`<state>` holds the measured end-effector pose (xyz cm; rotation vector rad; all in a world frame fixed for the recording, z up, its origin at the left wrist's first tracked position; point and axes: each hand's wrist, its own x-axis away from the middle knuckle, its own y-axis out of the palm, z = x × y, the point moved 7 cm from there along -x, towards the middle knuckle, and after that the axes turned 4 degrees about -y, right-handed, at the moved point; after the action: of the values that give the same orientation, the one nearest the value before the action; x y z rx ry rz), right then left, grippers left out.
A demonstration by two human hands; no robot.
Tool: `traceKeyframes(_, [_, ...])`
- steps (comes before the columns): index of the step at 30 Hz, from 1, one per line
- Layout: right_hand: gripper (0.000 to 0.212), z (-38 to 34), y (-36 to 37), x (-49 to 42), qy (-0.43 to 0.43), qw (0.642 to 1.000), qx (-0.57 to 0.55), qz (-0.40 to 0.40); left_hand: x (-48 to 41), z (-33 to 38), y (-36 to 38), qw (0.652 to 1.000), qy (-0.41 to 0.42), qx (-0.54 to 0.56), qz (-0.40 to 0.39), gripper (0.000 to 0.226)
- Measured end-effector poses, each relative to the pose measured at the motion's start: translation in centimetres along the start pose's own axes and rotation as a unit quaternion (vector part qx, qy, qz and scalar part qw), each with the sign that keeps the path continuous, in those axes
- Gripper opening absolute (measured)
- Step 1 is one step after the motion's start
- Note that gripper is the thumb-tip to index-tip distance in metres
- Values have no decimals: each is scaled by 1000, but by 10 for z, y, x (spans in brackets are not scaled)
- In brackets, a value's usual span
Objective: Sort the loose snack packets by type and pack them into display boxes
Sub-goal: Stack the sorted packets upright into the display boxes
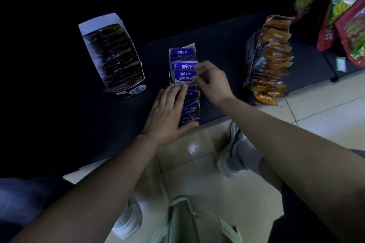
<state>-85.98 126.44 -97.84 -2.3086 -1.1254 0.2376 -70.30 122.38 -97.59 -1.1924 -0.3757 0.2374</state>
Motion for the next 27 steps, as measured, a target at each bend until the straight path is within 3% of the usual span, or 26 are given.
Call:
traceKeyframes(3, [9, 0, 4, -5, 15, 999, -34, -28, 0, -1, 1, 1000, -6, 8, 6, 99])
traceKeyframes(6, [11, -4, 6, -6, -10, 997, -17, -80, 0, -1, -1, 1000, -3, 7, 9, 98])
traceKeyframes(11, [12, -9, -6, 1, -69, 994, -13, -79, -2, 4, -8, 998, 5, -57, 30, 96])
traceKeyframes(16, [19, 0, 8, 9, -11, 986, -27, -165, -3, 5, -1, 1000, 3, -2, -6, 96])
traceKeyframes(19, [19, -4, 0, 3, -36, 996, -13, -78, -3, 3, -3, 1000, 5, 13, -2, 95])
traceKeyframes(21, [35, -3, -9, -2, -34, 999, -24, -2, -3, 3, -5, 1000, 8, 18, 5, 95])
traceKeyframes(24, [50, -3, -5, -9, -26, 999, -36, -13, -3, 1, -5, 999, 9, 33, 17, 94])
traceKeyframes(27, [43, -2, 0, -12, -16, 999, -25, -21, -3, -1, -3, 999, 11, 31, 16, 96])
